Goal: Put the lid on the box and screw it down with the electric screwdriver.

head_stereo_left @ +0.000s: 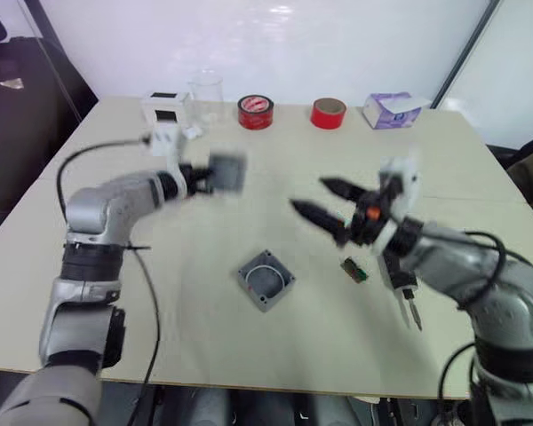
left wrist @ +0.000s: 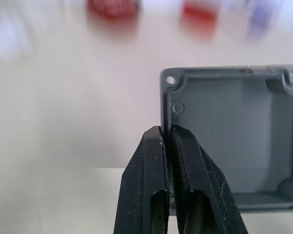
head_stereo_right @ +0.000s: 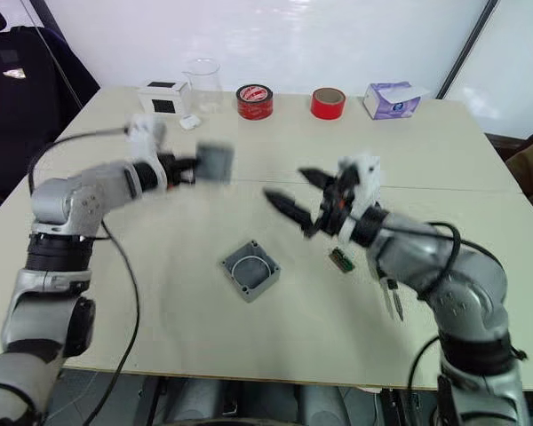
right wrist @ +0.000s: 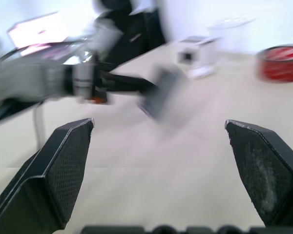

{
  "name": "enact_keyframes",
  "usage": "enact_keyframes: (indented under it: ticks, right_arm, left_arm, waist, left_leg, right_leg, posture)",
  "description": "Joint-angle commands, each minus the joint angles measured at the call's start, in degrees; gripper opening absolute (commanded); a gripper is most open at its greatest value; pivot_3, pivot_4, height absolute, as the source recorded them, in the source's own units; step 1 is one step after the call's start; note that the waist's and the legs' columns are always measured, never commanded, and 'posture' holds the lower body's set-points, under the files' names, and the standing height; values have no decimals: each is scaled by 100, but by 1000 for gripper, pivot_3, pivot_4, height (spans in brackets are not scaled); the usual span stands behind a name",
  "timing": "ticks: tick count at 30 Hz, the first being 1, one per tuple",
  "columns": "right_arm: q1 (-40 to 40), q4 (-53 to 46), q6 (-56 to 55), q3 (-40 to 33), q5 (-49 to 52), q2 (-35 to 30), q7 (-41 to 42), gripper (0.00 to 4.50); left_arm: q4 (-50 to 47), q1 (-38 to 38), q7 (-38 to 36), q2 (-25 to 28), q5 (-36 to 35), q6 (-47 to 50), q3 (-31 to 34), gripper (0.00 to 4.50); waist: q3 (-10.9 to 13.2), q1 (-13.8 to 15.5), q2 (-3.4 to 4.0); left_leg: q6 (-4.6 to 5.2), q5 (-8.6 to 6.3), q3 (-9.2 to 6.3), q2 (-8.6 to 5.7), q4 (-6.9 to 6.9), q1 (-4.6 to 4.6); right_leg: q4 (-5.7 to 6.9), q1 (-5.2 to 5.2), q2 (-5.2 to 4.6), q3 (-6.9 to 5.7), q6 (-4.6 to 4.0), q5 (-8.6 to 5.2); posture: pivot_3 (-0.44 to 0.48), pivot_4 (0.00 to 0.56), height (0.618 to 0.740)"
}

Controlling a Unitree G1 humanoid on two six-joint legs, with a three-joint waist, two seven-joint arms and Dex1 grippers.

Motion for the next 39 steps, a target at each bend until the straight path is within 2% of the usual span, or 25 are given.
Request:
enact_keyframes:
  ticks: [1,6,8,18,21,23,28,29,30,31,39]
  right_arm:
    - [-634,524,-81,57,-320,355,-204,4500]
    - [-1369,915,70,28,-436,632,-205,4500]
    - [-1576,1075,175,-14,-442,678,-216,4500]
    - [-1765,1025,478,-233,-299,805,-183,4500]
    - [-1709,950,535,-329,-245,790,-176,3748]
    - [-1676,881,559,-387,-216,771,-153,3071]
    - [-1657,793,607,-409,-200,764,-105,1084]
    - [-1660,783,621,-386,-212,772,-113,833]
    - [-1667,779,632,-365,-223,790,-126,308]
    - [-1670,772,645,-353,-224,803,-139,193]
    - [-1611,665,726,-317,-176,808,-151,193]
  left_arm:
    - [-341,127,-109,-519,469,-1333,-147,38]
    - [-537,183,-341,-942,988,-2249,-498,38]
    - [-656,225,-543,-1128,957,-2631,-517,38]
    - [-1089,411,-1023,-1255,860,-2381,-730,38]
    - [-1193,464,-1055,-1290,844,-2269,-729,0]
    - [-1227,482,-1051,-1308,835,-2208,-742,0]
    - [-1193,448,-1074,-1315,831,-2117,-697,0]
    - [-1196,434,-1085,-1315,812,-2087,-685,0]
    - [-1192,422,-1097,-1308,802,-2071,-674,0]
    - [-1189,413,-1105,-1303,795,-2059,-665,0]
    - [-1190,373,-1155,-1307,765,-1964,-620,0]
  waist:
    - [0,14,1]
    - [1,7,0]
    - [1,3,0]
    - [1,-27,1]
    - [1,-29,1]
    - [1,-31,1]
    - [1,-36,1]
    - [1,-37,1]
    - [1,-36,1]
    - [1,-36,1]
    - [1,-34,1]
  left_leg:
    - [-1,0,1,0,-2,-3]
    - [0,0,2,-5,4,-26]
    - [7,-4,3,-5,5,-25]
    - [10,-5,-1,-2,3,-22]
    - [10,-5,-2,-1,4,-22]
    - [10,-5,-3,-1,4,-22]
    - [11,-6,-3,-1,4,-22]
    - [11,-6,-3,-1,3,-22]
    - [11,-6,-3,0,3,-22]
    - [11,-6,-3,0,3,-22]
    - [11,-6,-3,0,3,-22]
  right_leg:
    - [-1,-2,0,-1,0,0]
    - [-7,-9,-4,-1,20,12]
    - [-9,-8,-4,0,21,13]
    - [-10,-8,-1,-1,21,12]
    - [-10,-8,-1,0,22,12]
    - [-10,-8,-1,-1,22,12]
    - [-11,-8,-1,0,22,12]
    - [-11,-8,-1,-1,22,12]
    - [-11,-9,0,0,22,12]
    - [-12,-8,0,-1,22,12]
    - [-16,-9,-1,-1,22,12]
  posture:
    - [0,150,740]
    - [0,150,740]
    - [0,150,740]
    - [0,150,740]
    - [0,150,740]
    - [0,150,740]
    - [0,150,740]
    - [0,150,740]
    - [0,150,740]
    - [0,150,740]
    - [0,150,740]
